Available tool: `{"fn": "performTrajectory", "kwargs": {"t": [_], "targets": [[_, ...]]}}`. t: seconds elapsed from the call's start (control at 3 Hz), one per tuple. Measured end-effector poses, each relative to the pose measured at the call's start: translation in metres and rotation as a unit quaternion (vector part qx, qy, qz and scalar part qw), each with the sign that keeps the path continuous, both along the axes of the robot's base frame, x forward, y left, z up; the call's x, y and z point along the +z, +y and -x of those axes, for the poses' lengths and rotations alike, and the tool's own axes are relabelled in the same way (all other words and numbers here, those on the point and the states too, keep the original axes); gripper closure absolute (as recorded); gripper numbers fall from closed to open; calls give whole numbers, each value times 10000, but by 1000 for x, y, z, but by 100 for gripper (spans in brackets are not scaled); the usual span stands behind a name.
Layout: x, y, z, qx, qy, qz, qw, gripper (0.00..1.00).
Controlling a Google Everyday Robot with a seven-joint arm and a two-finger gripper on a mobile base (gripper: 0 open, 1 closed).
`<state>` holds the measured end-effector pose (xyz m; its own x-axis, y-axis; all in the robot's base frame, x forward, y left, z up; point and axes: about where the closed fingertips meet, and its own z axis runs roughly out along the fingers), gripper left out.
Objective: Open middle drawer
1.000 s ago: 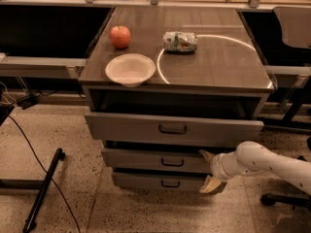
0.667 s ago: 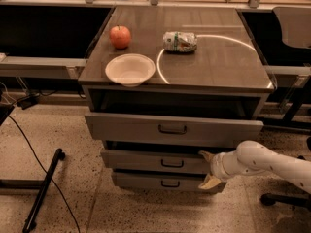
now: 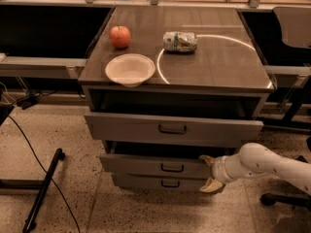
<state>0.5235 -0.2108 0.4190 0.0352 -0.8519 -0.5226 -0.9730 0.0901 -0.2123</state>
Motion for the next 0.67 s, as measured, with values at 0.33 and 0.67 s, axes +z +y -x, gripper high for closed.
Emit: {"fn": "performTrajectory", "kwargs": {"t": [0.33, 0.67], "targets": [[4, 0, 0, 0, 0, 0, 10000, 33], [9, 0, 23, 138, 17, -400, 9991, 35]]}}
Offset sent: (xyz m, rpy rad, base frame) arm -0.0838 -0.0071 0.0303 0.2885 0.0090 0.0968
